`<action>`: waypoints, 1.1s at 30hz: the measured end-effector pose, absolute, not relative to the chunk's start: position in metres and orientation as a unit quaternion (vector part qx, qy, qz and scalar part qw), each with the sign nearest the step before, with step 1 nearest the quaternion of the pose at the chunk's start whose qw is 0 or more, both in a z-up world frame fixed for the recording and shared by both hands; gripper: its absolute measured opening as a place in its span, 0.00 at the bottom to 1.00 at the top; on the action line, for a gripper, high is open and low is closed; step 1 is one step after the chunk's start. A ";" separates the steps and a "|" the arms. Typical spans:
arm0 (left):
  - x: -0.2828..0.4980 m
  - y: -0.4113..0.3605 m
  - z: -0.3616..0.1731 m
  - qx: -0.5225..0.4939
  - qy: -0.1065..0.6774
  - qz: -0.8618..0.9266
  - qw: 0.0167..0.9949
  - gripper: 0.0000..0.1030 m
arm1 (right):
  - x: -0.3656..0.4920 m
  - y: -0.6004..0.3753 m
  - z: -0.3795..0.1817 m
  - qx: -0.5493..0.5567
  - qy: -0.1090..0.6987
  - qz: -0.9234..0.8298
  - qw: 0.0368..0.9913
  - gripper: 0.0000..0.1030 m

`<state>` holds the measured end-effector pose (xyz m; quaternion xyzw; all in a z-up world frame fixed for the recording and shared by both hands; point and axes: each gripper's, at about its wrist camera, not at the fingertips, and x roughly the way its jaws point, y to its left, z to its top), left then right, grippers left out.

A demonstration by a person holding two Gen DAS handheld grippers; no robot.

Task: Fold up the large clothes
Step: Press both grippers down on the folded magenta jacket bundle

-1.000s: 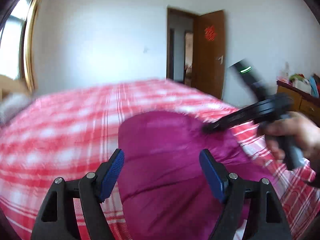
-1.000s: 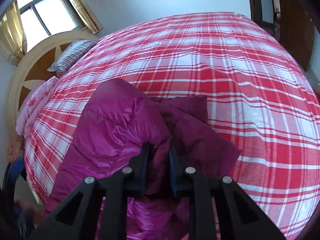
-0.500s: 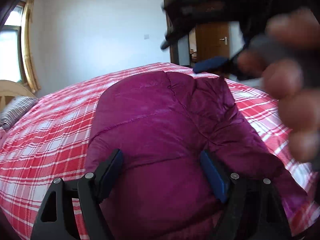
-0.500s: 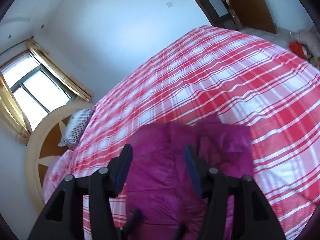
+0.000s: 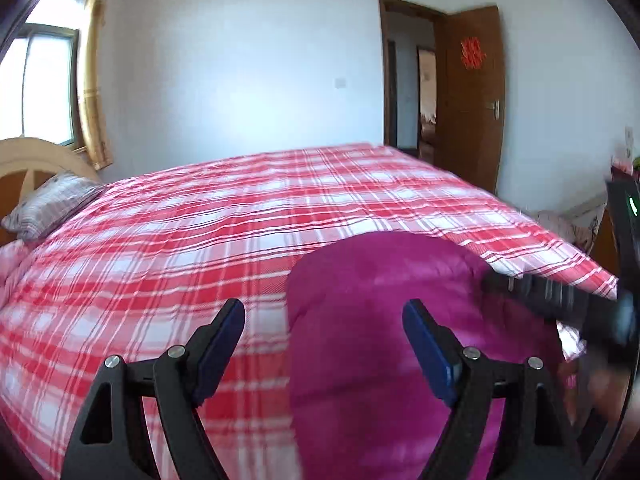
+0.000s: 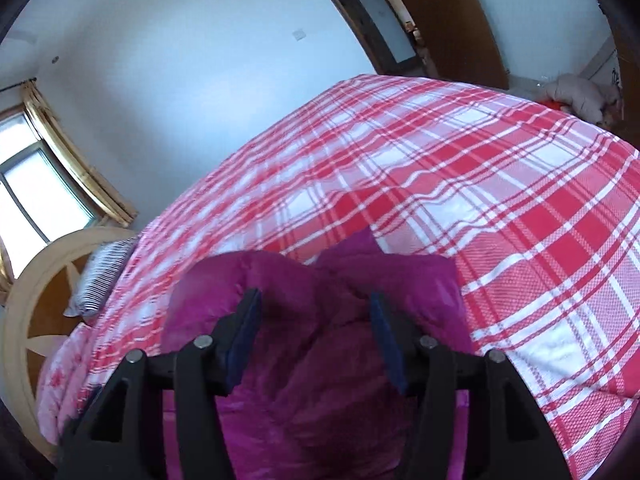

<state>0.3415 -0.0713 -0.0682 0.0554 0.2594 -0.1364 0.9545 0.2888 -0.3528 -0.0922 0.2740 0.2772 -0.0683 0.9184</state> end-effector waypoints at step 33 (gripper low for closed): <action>0.431 -0.086 -0.163 0.029 0.413 -0.081 0.907 0.99 | 0.327 -0.350 -0.141 0.214 0.354 -0.114 0.903 0.69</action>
